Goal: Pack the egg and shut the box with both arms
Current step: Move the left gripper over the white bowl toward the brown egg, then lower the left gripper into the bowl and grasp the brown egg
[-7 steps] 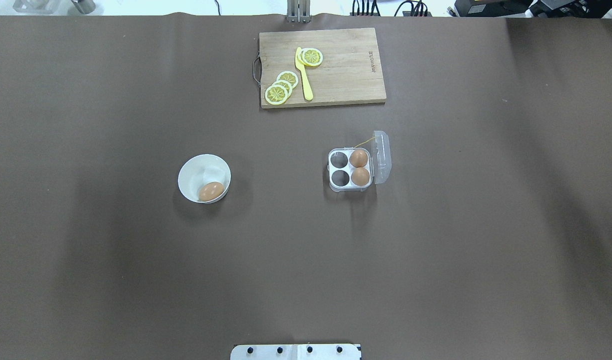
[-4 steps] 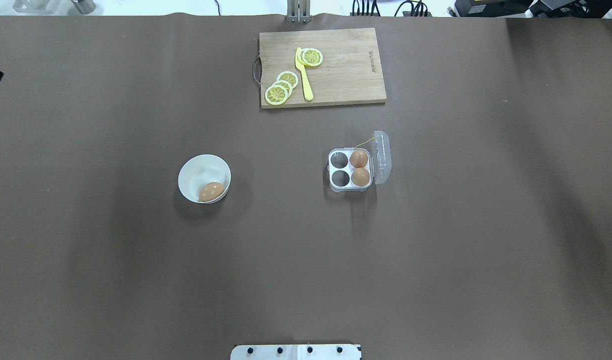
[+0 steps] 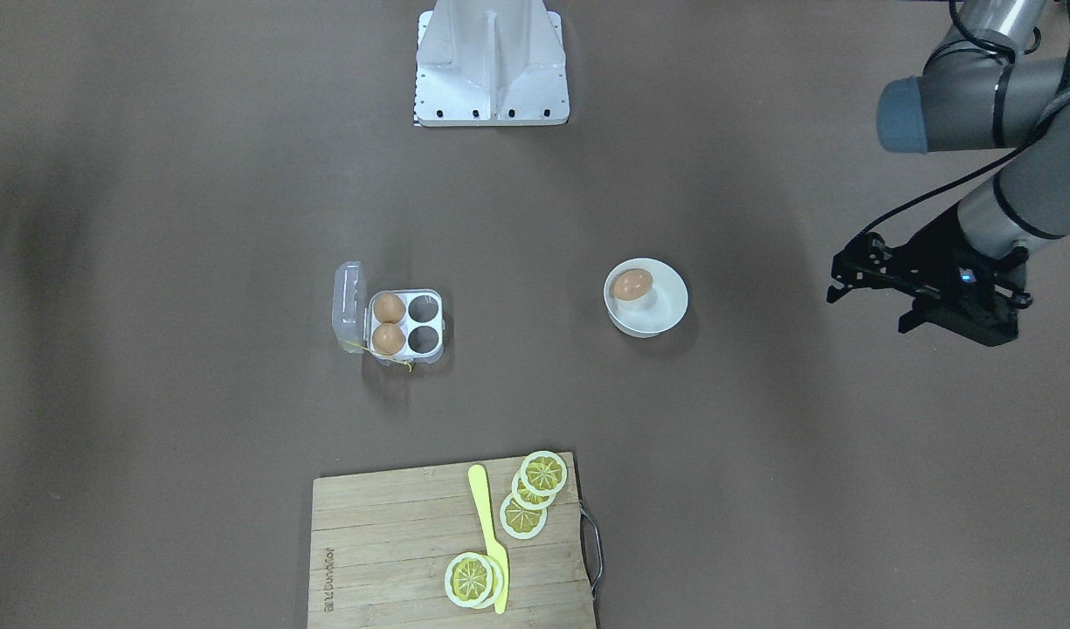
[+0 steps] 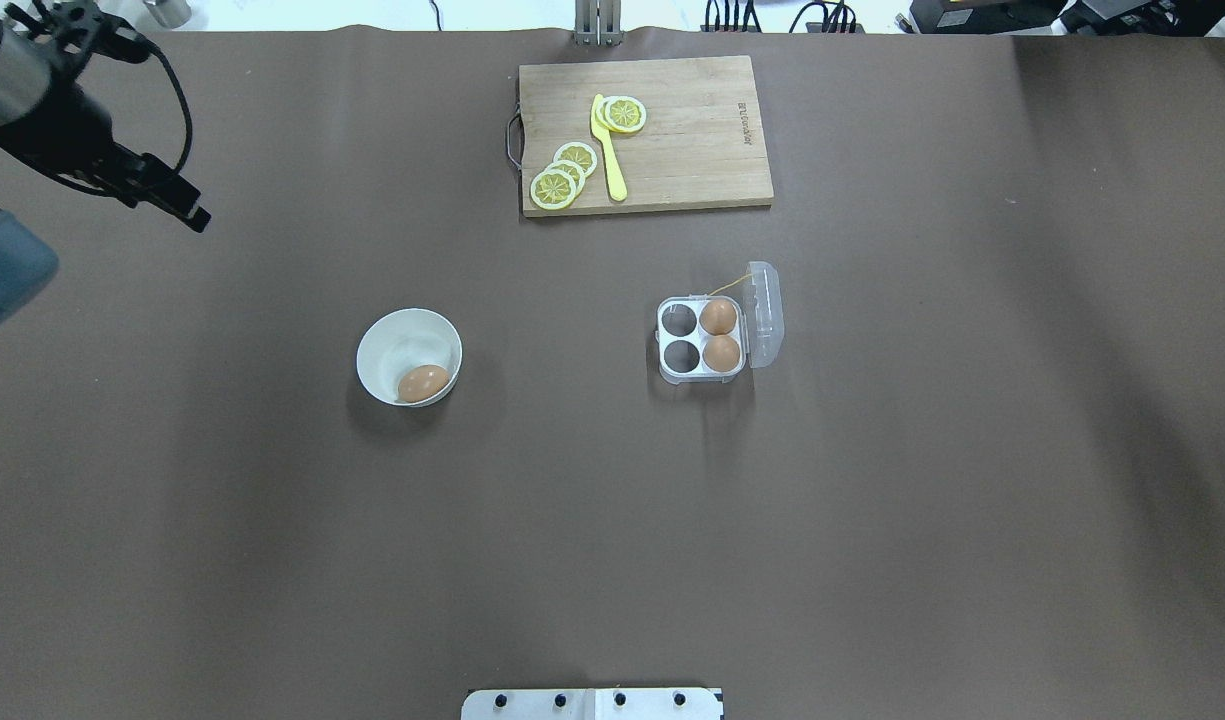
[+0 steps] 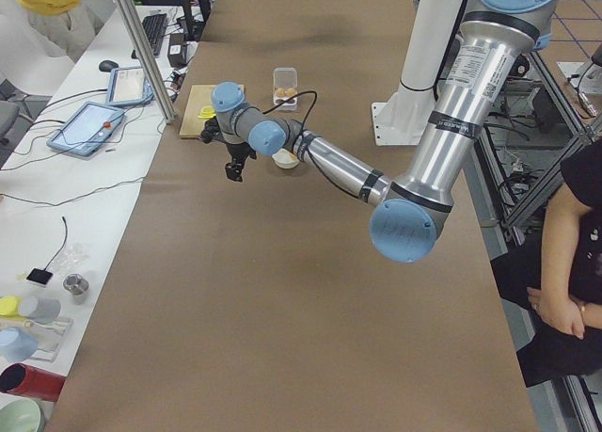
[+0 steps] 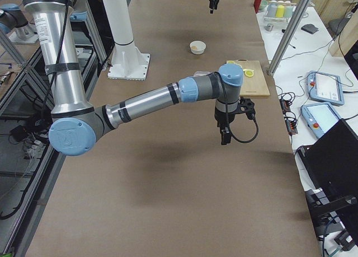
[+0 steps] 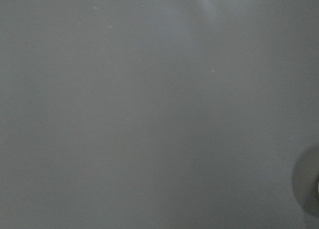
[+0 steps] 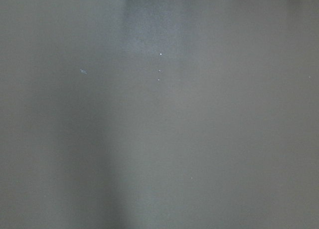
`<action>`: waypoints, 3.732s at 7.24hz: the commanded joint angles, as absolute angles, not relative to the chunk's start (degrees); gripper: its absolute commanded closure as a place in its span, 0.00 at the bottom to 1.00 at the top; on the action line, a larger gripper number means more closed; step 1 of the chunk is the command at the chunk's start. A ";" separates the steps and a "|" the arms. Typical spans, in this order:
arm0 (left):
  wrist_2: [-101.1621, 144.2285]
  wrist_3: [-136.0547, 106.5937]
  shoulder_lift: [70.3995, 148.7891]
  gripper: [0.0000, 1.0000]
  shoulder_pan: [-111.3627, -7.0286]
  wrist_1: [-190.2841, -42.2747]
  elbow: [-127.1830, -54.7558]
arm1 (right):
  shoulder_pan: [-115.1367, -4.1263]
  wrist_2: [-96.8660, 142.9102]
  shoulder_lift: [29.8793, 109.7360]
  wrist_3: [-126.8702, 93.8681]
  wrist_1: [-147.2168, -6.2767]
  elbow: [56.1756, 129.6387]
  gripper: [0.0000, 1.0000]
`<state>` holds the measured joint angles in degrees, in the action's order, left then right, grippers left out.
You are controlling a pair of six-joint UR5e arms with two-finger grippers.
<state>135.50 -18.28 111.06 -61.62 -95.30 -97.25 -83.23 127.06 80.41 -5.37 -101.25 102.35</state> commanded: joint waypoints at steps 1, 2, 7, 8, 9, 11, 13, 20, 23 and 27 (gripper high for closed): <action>135.44 -21.68 113.80 0.07 -55.66 -95.36 -97.03 | -83.23 127.35 81.38 -5.27 -101.25 102.56 0.00; 135.35 -26.84 115.38 0.09 -52.42 -95.36 -97.21 | -83.23 129.01 81.56 -5.19 -101.25 102.31 0.00; 129.13 -40.32 119.96 0.21 -43.96 -98.77 -92.23 | -83.23 129.20 81.74 -5.19 -101.34 101.87 0.00; 129.11 -43.82 120.32 0.23 -43.25 -104.10 -89.59 | -83.23 129.29 82.00 -5.19 -101.34 101.95 0.00; 129.11 -44.47 120.24 0.25 -42.72 -108.07 -87.82 | -83.23 129.20 82.00 -5.19 -101.34 101.95 0.00; 129.11 -44.30 120.23 0.27 -42.45 -108.37 -87.37 | -83.23 129.29 82.00 -5.27 -101.34 101.95 0.00; 129.02 -44.47 120.06 0.29 -41.49 -108.19 -87.10 | -83.23 129.20 82.00 -5.27 -101.34 101.87 0.00; 129.11 -44.21 120.15 0.33 -39.82 -108.02 -86.92 | -83.23 129.20 82.00 -5.27 -101.34 101.69 0.00; 129.02 -43.68 119.88 0.41 -39.03 -107.84 -86.84 | -83.23 129.20 82.00 -5.36 -101.34 101.69 0.00; 129.02 -43.59 120.23 0.46 -39.02 -107.75 -86.40 | -83.23 129.29 81.91 -5.36 -101.25 101.69 0.00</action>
